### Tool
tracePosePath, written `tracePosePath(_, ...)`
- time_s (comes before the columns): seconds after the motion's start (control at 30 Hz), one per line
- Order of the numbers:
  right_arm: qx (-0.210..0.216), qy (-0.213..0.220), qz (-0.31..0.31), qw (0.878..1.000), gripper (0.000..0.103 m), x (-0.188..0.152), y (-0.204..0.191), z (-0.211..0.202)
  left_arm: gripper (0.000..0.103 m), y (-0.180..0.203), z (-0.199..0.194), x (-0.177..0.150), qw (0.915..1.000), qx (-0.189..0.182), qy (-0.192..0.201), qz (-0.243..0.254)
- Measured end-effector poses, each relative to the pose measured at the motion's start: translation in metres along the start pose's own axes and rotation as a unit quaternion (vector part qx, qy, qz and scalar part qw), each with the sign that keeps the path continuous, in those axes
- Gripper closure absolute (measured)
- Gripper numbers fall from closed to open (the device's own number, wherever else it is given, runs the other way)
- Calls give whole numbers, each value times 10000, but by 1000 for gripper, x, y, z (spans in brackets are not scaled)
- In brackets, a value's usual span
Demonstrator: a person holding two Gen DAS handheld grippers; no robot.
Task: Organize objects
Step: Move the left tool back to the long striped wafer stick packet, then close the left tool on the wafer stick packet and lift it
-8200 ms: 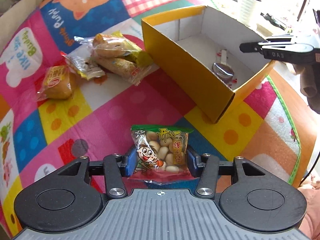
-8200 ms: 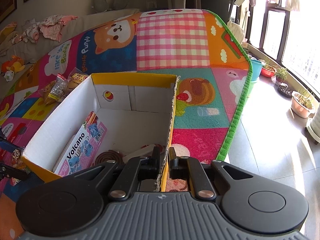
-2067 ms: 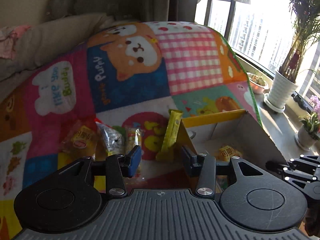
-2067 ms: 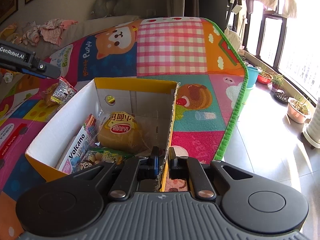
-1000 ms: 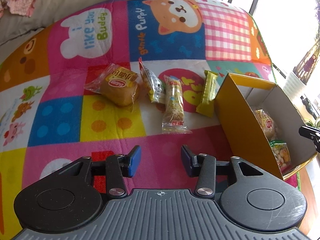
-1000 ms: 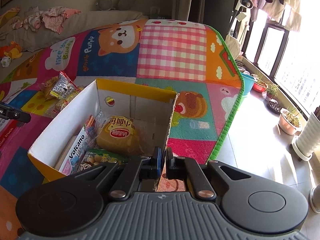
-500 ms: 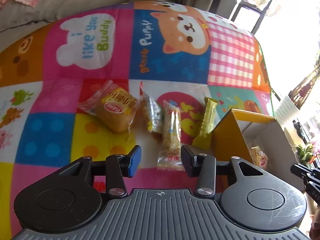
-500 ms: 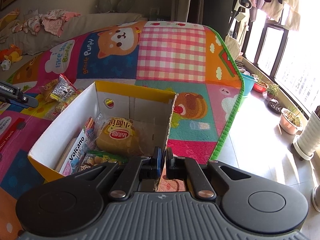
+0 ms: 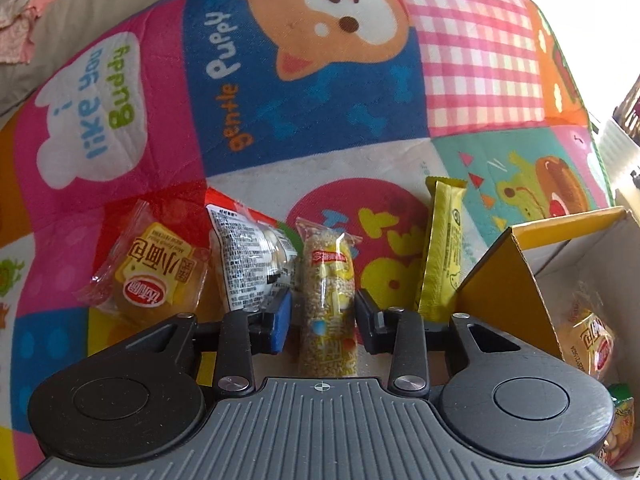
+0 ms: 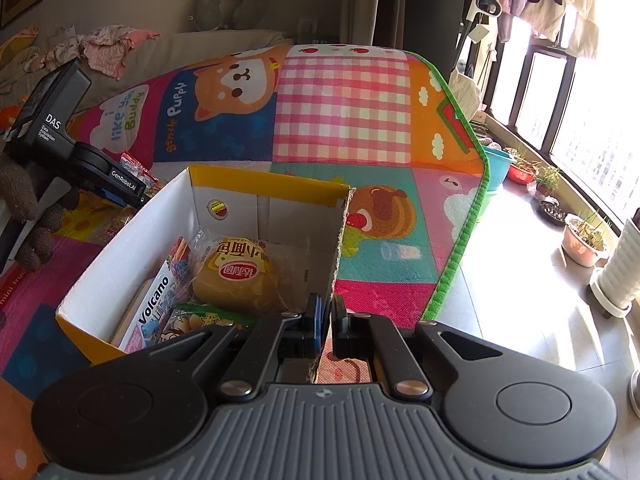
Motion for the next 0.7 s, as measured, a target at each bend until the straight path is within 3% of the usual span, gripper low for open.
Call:
tracePosePath(0.3, -4, -10, 33, 10000, 98, -2, 0, 4, 72, -8, -30, -23, 9990, -406, -140, 158)
tracePosePath(0.53, -12, -19, 43, 10000, 98, -2, -1, 6, 72, -25, -109, -79, 9937, -1024, -444, 92)
tracePosePath(0.7, -53, -28, -8, 10000, 98, -3, -3, 8, 72, -37, -166, -91, 9906, -1306, -315, -240)
Point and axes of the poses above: each gripper's, at about its wrist camera, not at the fingertips, and z roughly the way its jaws point, y to its right, x to its top, the point moved 3 cm from there along z, roughly the way its jaws point, and after that the axes turned 10 degrees about y, right-handed, at the moved point
